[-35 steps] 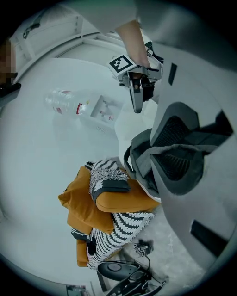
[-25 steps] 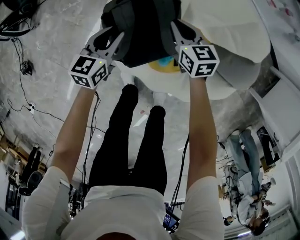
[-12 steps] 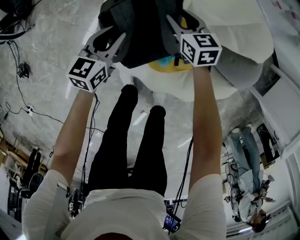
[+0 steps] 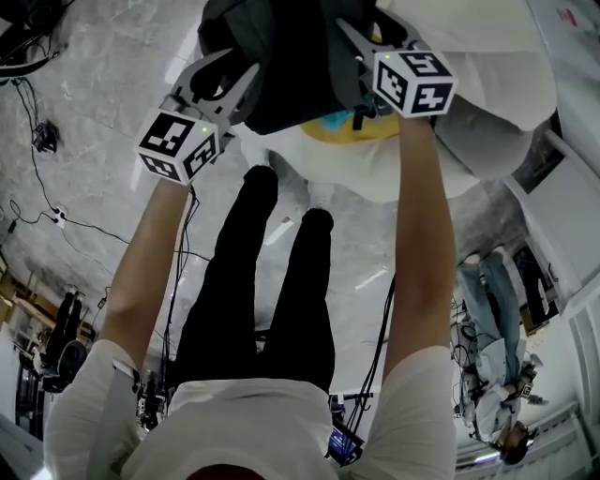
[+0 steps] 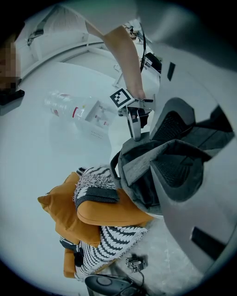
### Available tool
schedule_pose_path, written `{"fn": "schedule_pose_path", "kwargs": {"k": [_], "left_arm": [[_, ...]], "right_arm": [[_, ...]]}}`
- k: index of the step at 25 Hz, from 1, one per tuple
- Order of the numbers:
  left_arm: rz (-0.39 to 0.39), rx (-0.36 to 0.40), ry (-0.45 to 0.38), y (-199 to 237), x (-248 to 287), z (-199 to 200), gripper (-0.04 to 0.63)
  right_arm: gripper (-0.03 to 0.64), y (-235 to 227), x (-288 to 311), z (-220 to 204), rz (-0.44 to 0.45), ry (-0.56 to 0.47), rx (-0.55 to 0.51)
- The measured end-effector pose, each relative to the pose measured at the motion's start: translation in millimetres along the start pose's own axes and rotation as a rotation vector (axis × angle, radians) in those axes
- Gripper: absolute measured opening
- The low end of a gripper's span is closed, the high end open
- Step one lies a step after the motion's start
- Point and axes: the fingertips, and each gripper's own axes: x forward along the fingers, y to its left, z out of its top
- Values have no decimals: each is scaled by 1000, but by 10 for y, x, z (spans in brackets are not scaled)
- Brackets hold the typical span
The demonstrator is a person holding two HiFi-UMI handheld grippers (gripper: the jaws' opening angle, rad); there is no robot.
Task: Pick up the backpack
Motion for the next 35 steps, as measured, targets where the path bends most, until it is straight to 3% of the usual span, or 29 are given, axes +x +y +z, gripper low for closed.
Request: {"fn": "schedule_pose_path", "kwargs": {"k": [8, 15, 27, 35], "left_arm": [[-33, -15, -16, -43, -10, -2, 150], [-9, -37, -10, -3, 78, -9, 160], [55, -169, -69, 21, 38, 24, 197], [34, -166, -47, 77, 141, 41, 194]], "right_arm": [[230, 39, 57, -33, 22, 9, -5], [230, -24, 112, -25, 20, 23, -8], [229, -37, 164, -44, -6, 30, -5], [212, 33, 175, -37, 16, 29, 2]]}}
